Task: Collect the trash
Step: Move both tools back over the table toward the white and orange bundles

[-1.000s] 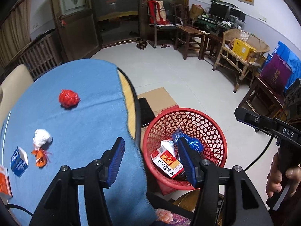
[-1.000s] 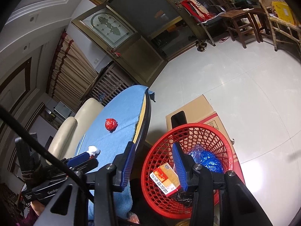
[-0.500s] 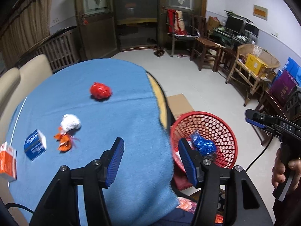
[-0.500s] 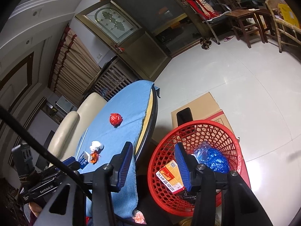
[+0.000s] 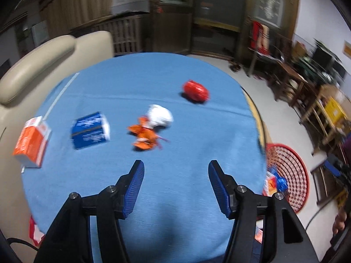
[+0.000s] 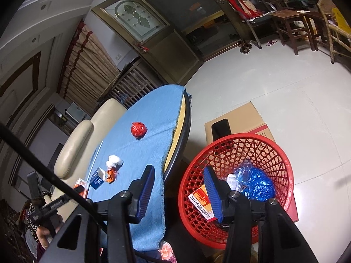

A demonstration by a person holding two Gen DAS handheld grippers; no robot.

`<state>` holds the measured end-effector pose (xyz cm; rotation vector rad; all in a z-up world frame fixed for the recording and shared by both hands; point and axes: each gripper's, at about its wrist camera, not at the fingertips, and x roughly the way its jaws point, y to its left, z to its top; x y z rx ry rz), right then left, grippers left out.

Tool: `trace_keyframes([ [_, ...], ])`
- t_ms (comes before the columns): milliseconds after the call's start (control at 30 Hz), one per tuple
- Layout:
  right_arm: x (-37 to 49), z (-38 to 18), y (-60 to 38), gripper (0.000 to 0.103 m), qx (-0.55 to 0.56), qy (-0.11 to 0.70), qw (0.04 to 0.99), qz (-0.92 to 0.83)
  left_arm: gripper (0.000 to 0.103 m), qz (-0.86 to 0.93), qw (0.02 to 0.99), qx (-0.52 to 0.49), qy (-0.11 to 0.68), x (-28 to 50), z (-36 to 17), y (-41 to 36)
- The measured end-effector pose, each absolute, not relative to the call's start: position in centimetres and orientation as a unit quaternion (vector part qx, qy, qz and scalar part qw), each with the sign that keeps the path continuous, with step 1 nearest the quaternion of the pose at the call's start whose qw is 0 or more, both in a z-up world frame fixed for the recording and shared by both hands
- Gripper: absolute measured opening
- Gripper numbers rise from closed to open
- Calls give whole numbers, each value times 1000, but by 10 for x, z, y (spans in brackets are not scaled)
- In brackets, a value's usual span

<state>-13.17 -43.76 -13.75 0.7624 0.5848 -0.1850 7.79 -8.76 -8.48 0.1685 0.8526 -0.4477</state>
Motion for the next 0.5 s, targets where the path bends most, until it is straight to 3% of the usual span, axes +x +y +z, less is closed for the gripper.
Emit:
trace_keyframes([
  [500,-109,-143,-417,50,365,302,878,-67,68,-133,913,28,384,103,-69,-1],
])
